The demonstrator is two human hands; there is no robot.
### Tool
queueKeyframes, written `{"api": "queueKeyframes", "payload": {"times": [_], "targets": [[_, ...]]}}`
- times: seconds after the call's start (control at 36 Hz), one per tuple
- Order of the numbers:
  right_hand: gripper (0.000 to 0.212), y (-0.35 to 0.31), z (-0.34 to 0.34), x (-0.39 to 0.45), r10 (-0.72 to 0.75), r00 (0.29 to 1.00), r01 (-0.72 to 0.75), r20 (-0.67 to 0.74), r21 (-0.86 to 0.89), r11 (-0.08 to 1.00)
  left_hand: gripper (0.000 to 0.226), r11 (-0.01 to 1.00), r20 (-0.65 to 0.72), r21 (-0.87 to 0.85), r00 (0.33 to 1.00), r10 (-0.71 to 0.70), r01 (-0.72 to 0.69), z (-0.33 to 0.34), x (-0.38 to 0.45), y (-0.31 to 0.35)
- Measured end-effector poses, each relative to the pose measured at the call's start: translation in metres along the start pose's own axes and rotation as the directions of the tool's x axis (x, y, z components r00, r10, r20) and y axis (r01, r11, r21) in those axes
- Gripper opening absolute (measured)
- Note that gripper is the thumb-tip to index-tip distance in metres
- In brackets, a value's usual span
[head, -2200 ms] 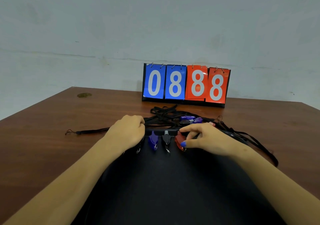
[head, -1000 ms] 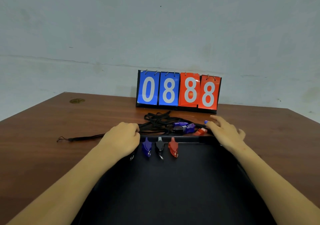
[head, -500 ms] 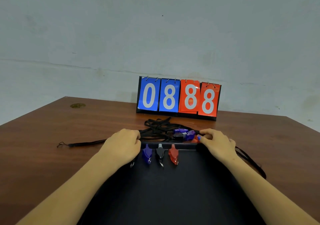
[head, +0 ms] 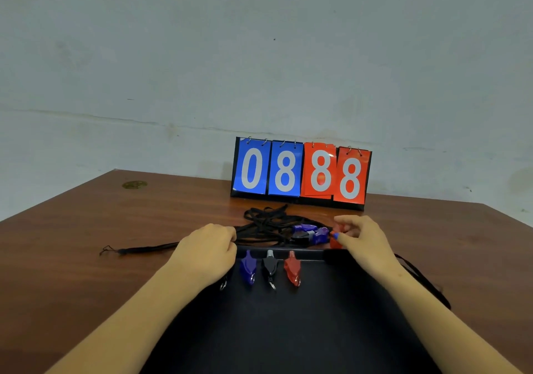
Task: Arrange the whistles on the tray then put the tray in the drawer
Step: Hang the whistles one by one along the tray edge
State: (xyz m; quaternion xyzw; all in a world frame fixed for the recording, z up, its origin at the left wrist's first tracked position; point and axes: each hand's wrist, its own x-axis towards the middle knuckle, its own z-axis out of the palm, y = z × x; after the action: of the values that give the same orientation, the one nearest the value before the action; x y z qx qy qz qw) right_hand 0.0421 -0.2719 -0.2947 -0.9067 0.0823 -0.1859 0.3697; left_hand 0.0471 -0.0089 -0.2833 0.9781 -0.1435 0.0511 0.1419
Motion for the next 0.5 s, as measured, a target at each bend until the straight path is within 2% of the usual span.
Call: {"api": "queueKeyframes", "payload": {"times": [0.14, 0.28, 0.42, 0.5], "targets": [[0.027, 0.0016, 0.0, -0.0022, -0.058, 0.988, 0.065, 0.142, -0.043, 0.997, 0.031, 1.0, -0.019, -0.011, 1.0, -0.005, 0.005, 0.0003, 0.0001, -0.0005], [0.021, 0.0029, 0.0002, -0.0008, -0.071, 0.979, 0.096, 0.193, -0.124, 0.988, 0.029, 1.0, -0.028, -0.004, 1.0, -0.007, 0.006, 0.0027, 0.0012, -0.0005], [0.029, 0.0047, 0.0006, -0.0014, -0.099, 0.976, 0.145, 0.195, -0.238, 0.96, 0.029, 1.0, -0.031, -0.015, 1.0, -0.004, 0.004, 0.004, 0.0014, -0.0014], [0.037, 0.0046, 0.0019, -0.0043, -0.059, 0.959, 0.143, 0.278, -0.294, 0.945, 0.029, 1.0, -0.03, -0.023, 1.0, -0.003, 0.002, 0.0049, 0.0017, -0.0032]]}}
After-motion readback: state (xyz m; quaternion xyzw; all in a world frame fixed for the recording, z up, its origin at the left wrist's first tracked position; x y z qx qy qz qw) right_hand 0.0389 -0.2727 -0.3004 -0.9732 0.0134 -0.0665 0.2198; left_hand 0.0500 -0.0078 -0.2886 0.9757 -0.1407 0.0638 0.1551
